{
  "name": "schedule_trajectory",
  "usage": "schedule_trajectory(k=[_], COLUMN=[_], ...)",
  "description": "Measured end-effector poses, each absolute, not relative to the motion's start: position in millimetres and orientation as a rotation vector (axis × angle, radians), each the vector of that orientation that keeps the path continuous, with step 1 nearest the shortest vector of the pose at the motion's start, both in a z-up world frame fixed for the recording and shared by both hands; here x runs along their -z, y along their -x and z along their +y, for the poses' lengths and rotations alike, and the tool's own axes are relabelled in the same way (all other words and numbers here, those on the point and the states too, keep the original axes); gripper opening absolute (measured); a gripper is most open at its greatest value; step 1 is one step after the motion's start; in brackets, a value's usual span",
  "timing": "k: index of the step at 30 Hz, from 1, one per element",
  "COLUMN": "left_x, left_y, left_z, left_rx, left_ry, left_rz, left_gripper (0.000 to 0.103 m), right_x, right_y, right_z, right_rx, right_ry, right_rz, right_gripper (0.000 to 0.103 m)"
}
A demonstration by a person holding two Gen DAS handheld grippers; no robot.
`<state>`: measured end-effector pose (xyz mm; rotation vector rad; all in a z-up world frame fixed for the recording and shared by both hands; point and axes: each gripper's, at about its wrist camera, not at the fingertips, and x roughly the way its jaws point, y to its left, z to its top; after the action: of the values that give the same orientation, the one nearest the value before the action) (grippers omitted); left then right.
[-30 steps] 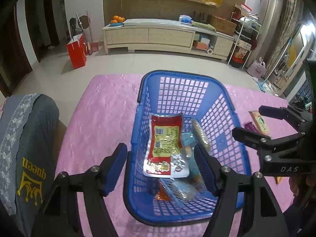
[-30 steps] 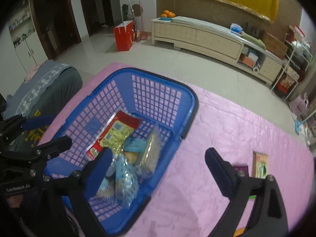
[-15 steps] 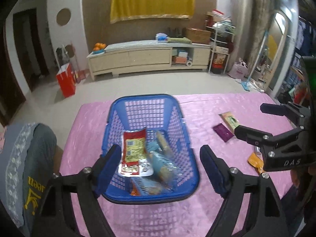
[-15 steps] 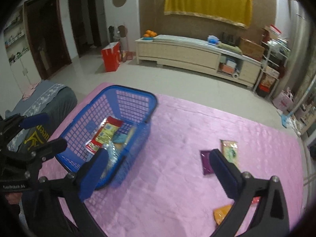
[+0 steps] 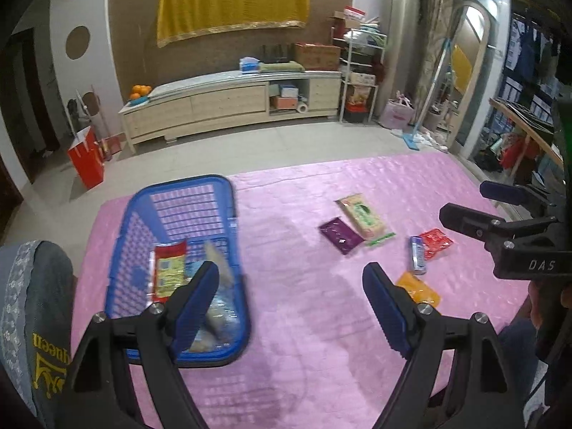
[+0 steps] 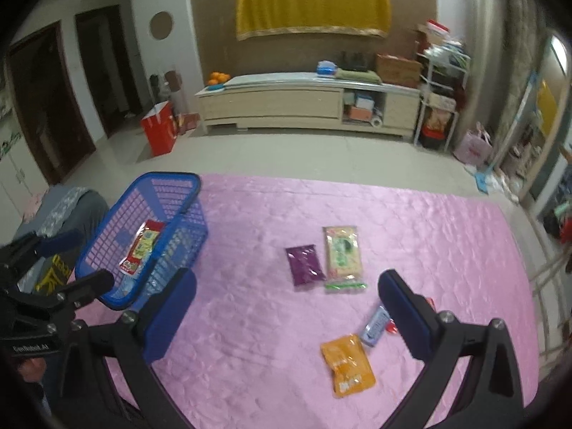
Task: Organize snacks
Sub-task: 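Move both grippers from the basket back to the remaining snacks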
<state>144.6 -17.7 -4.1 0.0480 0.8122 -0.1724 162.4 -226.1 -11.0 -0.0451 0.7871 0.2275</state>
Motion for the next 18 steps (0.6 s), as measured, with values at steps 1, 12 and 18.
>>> schedule_trajectory(k=[1,12,18], left_x=[6,33,51], left_y=[-146,-169,-185], left_z=[-24,-85,-105], left_rx=[0.182,0.239,0.243], left_ry=[-0.051,-0.101,-0.104], left_rz=[0.816,0.875,0.925], left_gripper=[0.081,0.081,0.081], right_x=[13,35,58], right_y=[-162,-160,-171], right_z=[-232,-289,-314], right_rx=[-0.22,-0.134,-0.114], right_ry=[0.047,0.02,-0.006], right_rz=[0.794,0.85,0.91], right_gripper=[0.103,0.103,0.103])
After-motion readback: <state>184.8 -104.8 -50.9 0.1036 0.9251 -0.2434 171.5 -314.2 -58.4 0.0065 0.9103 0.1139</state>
